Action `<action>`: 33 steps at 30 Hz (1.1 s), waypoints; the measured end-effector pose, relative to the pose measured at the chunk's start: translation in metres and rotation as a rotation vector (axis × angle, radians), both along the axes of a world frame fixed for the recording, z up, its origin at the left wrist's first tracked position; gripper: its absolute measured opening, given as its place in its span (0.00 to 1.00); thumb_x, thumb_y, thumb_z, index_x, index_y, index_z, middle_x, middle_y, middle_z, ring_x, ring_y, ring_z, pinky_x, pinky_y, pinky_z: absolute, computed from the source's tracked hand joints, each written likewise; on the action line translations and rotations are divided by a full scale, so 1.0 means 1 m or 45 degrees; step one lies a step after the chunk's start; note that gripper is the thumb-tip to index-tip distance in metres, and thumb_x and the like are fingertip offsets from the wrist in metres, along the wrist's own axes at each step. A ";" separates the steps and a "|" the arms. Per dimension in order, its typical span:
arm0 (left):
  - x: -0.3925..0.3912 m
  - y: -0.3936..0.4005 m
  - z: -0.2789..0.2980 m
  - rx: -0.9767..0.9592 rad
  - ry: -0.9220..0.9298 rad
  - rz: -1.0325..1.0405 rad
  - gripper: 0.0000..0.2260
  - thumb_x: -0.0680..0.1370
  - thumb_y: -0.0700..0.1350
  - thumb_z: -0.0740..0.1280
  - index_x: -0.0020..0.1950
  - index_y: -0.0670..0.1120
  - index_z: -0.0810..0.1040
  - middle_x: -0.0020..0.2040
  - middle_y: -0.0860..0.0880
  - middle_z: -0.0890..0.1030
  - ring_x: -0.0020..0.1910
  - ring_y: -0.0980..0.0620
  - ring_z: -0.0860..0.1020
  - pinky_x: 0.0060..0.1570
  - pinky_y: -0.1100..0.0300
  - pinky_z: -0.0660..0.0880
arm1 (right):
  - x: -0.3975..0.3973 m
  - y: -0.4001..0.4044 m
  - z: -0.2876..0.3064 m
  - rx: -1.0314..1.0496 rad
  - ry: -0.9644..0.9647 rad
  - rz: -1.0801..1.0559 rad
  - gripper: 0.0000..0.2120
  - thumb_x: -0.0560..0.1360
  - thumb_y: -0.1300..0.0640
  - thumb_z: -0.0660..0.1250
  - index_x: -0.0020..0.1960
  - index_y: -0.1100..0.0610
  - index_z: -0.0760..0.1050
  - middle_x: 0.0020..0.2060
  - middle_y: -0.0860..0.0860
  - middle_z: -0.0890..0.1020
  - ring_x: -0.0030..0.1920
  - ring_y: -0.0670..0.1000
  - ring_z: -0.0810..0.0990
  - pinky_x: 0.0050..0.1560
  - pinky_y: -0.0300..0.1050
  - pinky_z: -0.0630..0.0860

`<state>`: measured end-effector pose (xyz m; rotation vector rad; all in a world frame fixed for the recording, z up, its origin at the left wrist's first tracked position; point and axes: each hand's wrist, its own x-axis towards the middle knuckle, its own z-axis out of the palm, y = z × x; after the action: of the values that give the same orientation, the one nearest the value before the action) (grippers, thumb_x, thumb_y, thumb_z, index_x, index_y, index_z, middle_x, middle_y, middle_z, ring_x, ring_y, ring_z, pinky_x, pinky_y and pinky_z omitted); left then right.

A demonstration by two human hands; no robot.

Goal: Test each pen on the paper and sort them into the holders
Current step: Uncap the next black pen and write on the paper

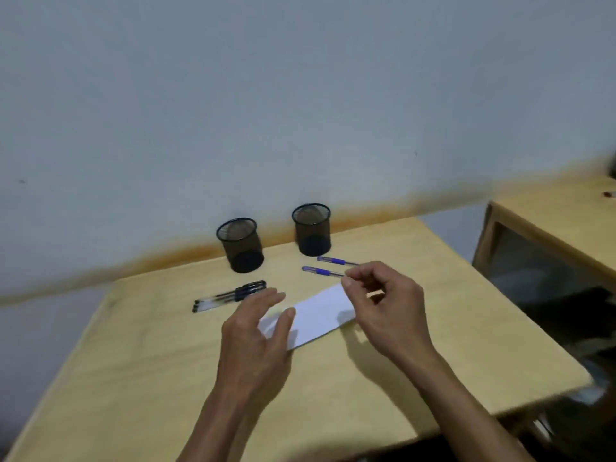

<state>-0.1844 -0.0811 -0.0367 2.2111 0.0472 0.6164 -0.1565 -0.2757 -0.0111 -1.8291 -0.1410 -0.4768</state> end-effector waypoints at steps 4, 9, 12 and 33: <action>-0.001 0.058 -0.014 -0.009 0.070 0.352 0.11 0.75 0.47 0.72 0.57 0.52 0.81 0.59 0.56 0.80 0.59 0.55 0.77 0.59 0.53 0.76 | 0.036 0.065 -0.011 -0.394 0.016 0.257 0.03 0.76 0.56 0.71 0.49 0.52 0.83 0.42 0.45 0.84 0.43 0.45 0.81 0.45 0.40 0.78; 0.009 0.109 -0.038 0.360 0.262 0.463 0.13 0.75 0.50 0.70 0.59 0.49 0.82 0.63 0.49 0.80 0.63 0.48 0.75 0.63 0.52 0.73 | 0.075 0.138 -0.025 -0.937 -0.044 0.453 0.11 0.81 0.54 0.64 0.60 0.52 0.80 0.52 0.50 0.81 0.53 0.52 0.77 0.47 0.48 0.75; 0.015 0.121 -0.051 0.508 0.375 0.483 0.16 0.76 0.55 0.68 0.60 0.50 0.81 0.64 0.48 0.79 0.65 0.48 0.74 0.65 0.51 0.70 | 0.091 0.169 -0.037 -1.187 -0.167 0.491 0.10 0.81 0.55 0.63 0.57 0.54 0.81 0.50 0.53 0.80 0.53 0.57 0.76 0.41 0.49 0.73; 0.010 0.127 -0.066 0.303 0.226 0.440 0.14 0.76 0.53 0.69 0.56 0.47 0.83 0.58 0.49 0.82 0.61 0.49 0.77 0.64 0.48 0.72 | 0.096 0.186 -0.031 -1.392 -0.294 0.649 0.18 0.81 0.60 0.60 0.70 0.57 0.70 0.57 0.55 0.77 0.56 0.57 0.74 0.49 0.51 0.75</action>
<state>-0.1742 0.0458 -0.1029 2.5079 0.4781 0.6352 -0.0608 -0.0899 -0.0425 -2.6435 -1.1846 -0.2382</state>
